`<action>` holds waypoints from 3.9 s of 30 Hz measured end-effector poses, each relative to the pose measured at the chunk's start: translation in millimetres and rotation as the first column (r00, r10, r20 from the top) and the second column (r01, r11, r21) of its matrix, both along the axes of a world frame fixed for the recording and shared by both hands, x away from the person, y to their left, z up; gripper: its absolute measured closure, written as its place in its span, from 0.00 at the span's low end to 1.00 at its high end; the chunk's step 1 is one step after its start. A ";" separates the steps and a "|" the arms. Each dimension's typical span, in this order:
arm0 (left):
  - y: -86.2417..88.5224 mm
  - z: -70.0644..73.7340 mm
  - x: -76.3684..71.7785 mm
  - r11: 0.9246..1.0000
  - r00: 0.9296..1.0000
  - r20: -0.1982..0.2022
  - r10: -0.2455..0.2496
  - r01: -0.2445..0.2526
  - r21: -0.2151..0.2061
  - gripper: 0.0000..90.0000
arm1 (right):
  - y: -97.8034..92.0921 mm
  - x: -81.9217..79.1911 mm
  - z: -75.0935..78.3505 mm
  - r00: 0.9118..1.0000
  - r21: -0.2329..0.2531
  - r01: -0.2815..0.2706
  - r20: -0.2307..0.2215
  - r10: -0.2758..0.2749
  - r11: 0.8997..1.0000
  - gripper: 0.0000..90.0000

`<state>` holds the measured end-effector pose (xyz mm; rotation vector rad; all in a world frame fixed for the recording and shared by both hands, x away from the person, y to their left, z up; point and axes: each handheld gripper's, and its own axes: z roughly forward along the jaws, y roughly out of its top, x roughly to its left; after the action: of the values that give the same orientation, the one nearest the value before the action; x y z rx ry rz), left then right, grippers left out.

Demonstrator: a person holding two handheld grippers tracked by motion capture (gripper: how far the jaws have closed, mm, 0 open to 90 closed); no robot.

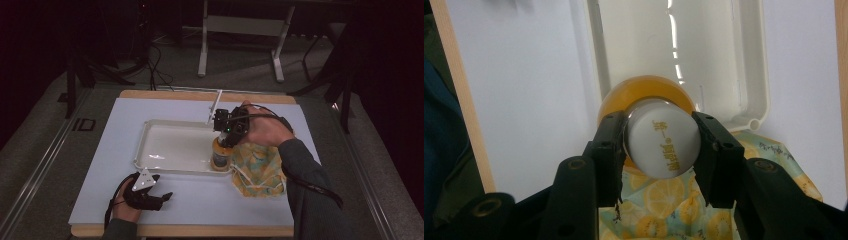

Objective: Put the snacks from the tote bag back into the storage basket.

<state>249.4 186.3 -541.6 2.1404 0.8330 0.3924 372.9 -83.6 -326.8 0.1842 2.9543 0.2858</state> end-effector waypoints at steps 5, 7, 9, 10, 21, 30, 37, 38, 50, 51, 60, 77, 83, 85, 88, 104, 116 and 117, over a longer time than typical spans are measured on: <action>-0.2 0.0 -0.1 1.000 1.000 0.000 0.000 0.000 -0.001 0.25 | -0.2 0.8 -2.8 1.000 -0.007 0.005 -0.001 -0.005 1.000 0.65; -0.2 -0.1 -0.1 1.000 1.000 -0.001 -0.001 0.001 -0.002 0.25 | -0.2 1.3 -4.5 1.000 -0.009 0.003 -0.002 -0.003 1.000 0.65; -0.3 -0.2 -0.1 1.000 1.000 0.001 0.000 0.000 -0.002 0.25 | -0.4 1.8 -6.2 1.000 -0.008 0.004 -0.005 -0.004 1.000 0.65; -0.3 -0.1 -0.2 1.000 1.000 0.001 0.000 0.000 -0.002 0.25 | -0.5 2.0 -7.1 1.000 -0.008 0.003 -0.006 -0.003 1.000 0.65; -0.1 -0.1 0.0 1.000 1.000 -0.001 0.000 0.000 -0.001 0.25 | -0.9 1.8 -10.3 1.000 -0.010 -0.001 -0.007 0.001 1.000 0.65; 0.0 -0.1 0.3 1.000 1.000 -0.003 0.000 0.000 0.000 0.25 | -0.9 2.4 -12.9 1.000 -0.017 -0.005 -0.014 0.005 1.000 0.65; -0.1 -0.2 0.4 1.000 1.000 -0.003 0.001 -0.001 0.000 0.25 | 0.8 2.4 -14.6 1.000 -0.029 -0.012 -0.015 0.012 1.000 0.65; -0.2 -0.2 0.4 1.000 1.000 -0.003 0.001 -0.001 0.000 0.25 | 1.1 2.4 -14.9 1.000 -0.028 -0.011 -0.016 0.011 1.000 0.65; -0.3 -0.2 0.2 1.000 1.000 -0.002 0.001 -0.001 0.000 0.25 | 2.5 3.5 -19.4 1.000 -0.043 -0.012 -0.021 0.011 0.999 0.65; -0.3 -0.2 0.2 1.000 1.000 -0.002 0.001 -0.001 0.000 0.25 | 2.7 3.8 -19.6 1.000 -0.044 -0.015 -0.021 0.014 0.999 0.65; -0.1 -0.1 0.3 1.000 1.000 -0.002 0.001 -0.001 0.000 0.25 | 4.3 4.2 -22.9 1.000 -0.054 -0.013 -0.028 0.011 0.998 0.65; -0.2 -0.1 0.0 1.000 1.000 0.000 0.001 -0.001 -0.001 0.25 | 9.7 7.6 -29.2 0.999 -0.069 -0.003 -0.036 0.001 0.998 0.65; -0.1 0.0 0.0 1.000 1.000 0.000 0.001 -0.001 0.000 0.25 | 14.1 5.4 -28.7 1.000 -0.104 -0.009 -0.028 0.006 0.995 0.65; 0.0 0.0 0.0 1.000 1.000 -0.001 0.000 0.000 -0.001 0.25 | 14.4 6.5 -28.2 0.999 -0.114 -0.011 -0.033 0.008 0.993 0.65; 0.0 0.0 0.1 1.000 1.000 -0.001 0.000 0.000 -0.002 0.25 | 14.8 7.1 -28.0 0.999 -0.124 -0.015 -0.037 0.010 0.992 0.65; -0.3 -0.1 0.1 1.000 1.000 -0.001 0.001 -0.001 -0.001 0.25 | 12.0 9.1 -30.5 0.999 -0.089 0.015 -0.035 -0.018 0.996 0.58; -0.3 -0.1 0.0 1.000 1.000 -0.001 0.003 -0.003 -0.002 0.25 | 7.5 8.7 -24.1 0.999 -0.010 0.038 -0.014 -0.039 0.999 0.49; -0.3 -0.1 0.0 1.000 1.000 -0.001 0.002 -0.002 0.000 0.25 | 6.3 9.0 -22.8 0.999 0.000 0.038 -0.003 -0.038 0.999 0.48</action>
<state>249.4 186.0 -541.7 2.1396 0.8360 0.3924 381.8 -77.3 -349.6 0.2405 2.9502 0.2811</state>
